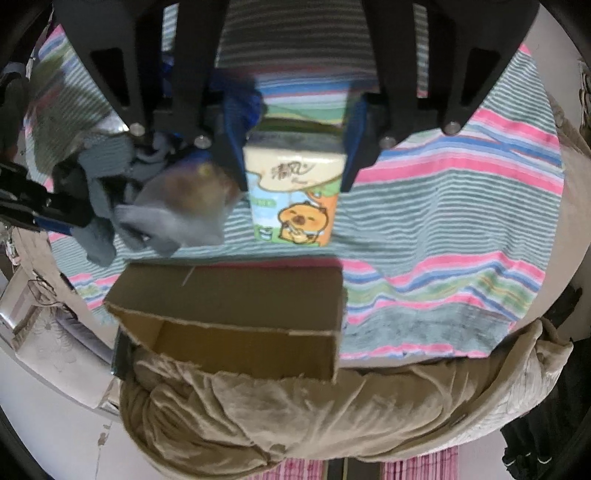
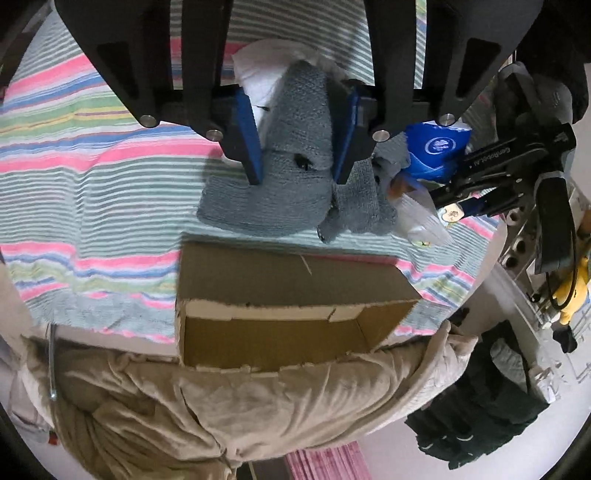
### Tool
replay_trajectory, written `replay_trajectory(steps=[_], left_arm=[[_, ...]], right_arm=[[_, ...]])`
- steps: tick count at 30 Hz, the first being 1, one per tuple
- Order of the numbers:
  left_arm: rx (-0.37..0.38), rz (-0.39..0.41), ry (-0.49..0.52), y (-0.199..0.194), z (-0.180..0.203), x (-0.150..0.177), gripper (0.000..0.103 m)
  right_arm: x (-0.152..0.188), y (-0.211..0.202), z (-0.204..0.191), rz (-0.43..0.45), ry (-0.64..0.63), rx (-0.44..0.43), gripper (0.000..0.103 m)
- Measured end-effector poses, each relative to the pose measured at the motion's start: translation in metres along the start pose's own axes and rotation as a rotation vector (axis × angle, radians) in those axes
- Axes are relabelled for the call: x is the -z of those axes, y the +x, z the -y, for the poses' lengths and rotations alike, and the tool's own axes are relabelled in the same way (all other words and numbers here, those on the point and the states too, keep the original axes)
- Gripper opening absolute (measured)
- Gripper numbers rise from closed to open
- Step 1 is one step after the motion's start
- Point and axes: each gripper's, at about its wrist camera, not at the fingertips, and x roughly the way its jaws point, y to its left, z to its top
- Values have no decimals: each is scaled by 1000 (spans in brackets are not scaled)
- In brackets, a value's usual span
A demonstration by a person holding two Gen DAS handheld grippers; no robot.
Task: Organize objects
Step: 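Grasp the cartoon tissue pack with the left gripper while the right grasps the grey knit sock, then carry the tissue pack and grey sock into the cardboard box and open both grippers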
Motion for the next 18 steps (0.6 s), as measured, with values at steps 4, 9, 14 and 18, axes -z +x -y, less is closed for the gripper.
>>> replay_trajectory(steps=[4, 9, 14, 18], left_arm=[[2, 41, -4, -16, 1, -6, 47], [15, 81, -2, -32, -1, -26, 47], [31, 124, 11, -43, 3, -49, 47], [48, 159, 27, -48, 13, -68, 47]], right_arm=[[-6, -16, -2, 46, -11, 3, 40], [-23, -32, 0, 97, -22, 14, 40], [-46, -44, 3, 148, -38, 23, 40], [-70, -49, 8, 187, -50, 31, 40]])
